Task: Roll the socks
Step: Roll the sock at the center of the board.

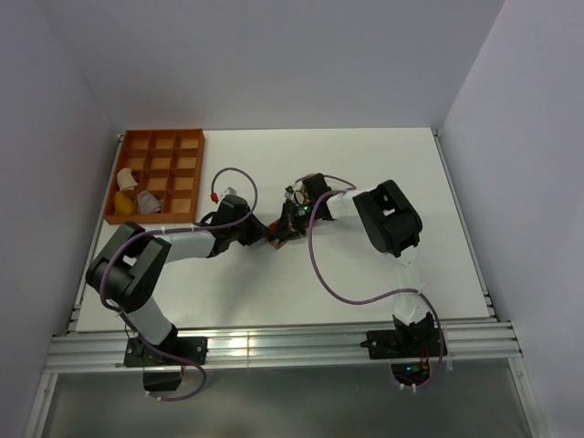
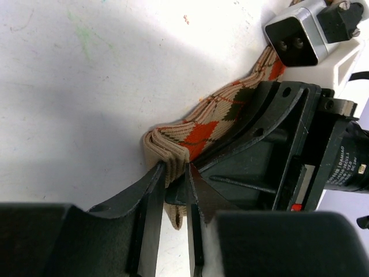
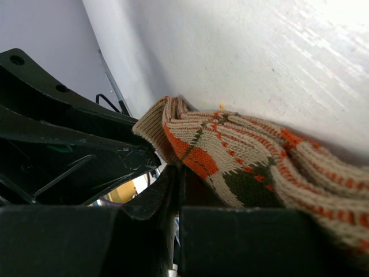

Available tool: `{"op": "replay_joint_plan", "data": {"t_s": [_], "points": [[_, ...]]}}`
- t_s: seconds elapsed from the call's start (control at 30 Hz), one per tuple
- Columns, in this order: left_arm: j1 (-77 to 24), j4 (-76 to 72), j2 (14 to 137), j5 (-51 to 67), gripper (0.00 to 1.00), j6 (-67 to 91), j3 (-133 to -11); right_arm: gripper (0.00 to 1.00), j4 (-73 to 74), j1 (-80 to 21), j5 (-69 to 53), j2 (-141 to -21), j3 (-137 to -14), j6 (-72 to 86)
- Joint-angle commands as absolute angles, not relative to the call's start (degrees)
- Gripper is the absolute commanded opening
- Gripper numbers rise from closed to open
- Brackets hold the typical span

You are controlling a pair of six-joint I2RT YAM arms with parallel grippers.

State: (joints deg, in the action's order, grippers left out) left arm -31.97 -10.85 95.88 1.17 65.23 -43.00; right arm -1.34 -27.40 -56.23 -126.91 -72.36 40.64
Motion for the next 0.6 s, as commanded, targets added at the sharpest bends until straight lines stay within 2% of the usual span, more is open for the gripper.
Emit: {"op": "replay_joint_plan", "data": {"t_s": [0.0, 0.17, 0.37, 0.57], "points": [[-32.3, -9.8, 97.5, -1.6, 0.26, 65.1, -45.0, 0.0, 1.4, -27.2, -49.7, -129.3, -73.0, 38.0], [-32.3, -9.0, 98.7, -2.0, 0.26, 65.7, -44.7, 0.0, 1.8, -27.1, -49.3, -129.4, -73.0, 37.8], [-32.3, -6.9, 101.2, -2.1, 0.25, 65.8, -45.8, 0.06, 3.3, -27.2, -47.4, -127.7, -73.0, 35.4], [-32.3, -5.5, 103.0, -2.1, 0.25, 65.7, -46.7, 0.21, 6.8, -27.2, -43.3, -122.9, -72.9, 31.2]]}}
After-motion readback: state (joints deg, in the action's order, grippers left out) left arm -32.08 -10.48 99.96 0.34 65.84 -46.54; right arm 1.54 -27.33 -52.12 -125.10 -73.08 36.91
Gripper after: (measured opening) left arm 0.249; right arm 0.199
